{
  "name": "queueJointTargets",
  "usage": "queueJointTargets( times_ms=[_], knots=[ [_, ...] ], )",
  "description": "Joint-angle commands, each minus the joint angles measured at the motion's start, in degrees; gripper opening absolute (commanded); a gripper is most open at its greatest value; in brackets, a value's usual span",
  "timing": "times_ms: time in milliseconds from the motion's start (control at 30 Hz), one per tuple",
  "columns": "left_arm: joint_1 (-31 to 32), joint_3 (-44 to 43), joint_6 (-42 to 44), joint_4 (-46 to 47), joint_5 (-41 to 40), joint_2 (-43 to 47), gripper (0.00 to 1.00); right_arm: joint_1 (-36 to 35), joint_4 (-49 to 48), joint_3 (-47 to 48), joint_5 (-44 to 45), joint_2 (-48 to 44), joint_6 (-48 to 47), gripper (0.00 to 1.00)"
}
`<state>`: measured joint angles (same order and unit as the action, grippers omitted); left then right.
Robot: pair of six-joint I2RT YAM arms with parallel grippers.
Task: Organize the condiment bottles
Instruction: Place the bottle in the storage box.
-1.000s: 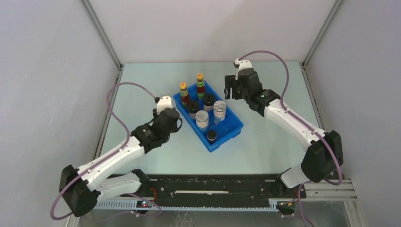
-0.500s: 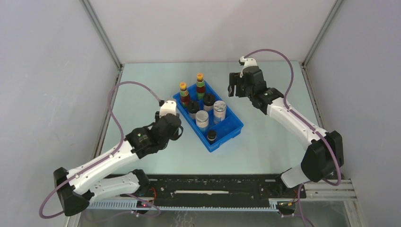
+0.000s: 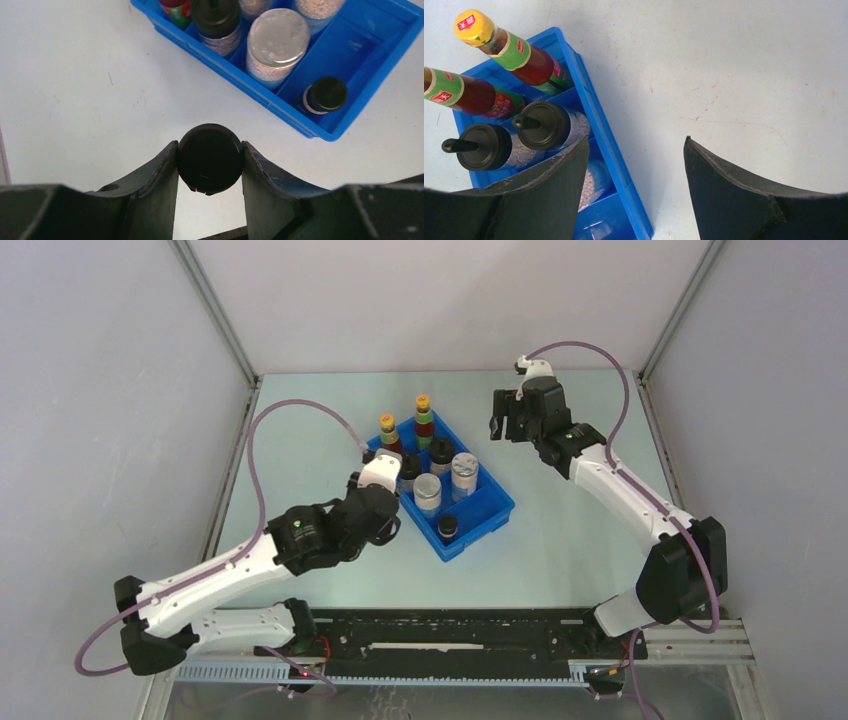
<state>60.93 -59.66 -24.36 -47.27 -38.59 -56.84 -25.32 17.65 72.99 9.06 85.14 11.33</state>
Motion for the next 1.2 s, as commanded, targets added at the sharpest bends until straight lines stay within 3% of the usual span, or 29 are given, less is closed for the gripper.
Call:
queueJointTargets(
  times_ms=[0, 433, 1167],
  knots=[
    [3.0, -5.7, 3.0, -0.2, -0.3, -2.2, 0.00, 1.4, -2.0, 0.7, -0.4, -1.7, 1.2, 0.78],
    [7.4, -12.3, 9.5, 5.1, 2.8, -10.5, 0.00, 4.7, -1.3, 0.7, -1.2, -1.9, 2.0, 0.78],
    [8.9, -19.7, 14.5, 14.0, 9.3, -19.8, 0.00, 7.8, -1.6, 0.6, -1.8, -2.2, 2.6, 0.78]
  ],
)
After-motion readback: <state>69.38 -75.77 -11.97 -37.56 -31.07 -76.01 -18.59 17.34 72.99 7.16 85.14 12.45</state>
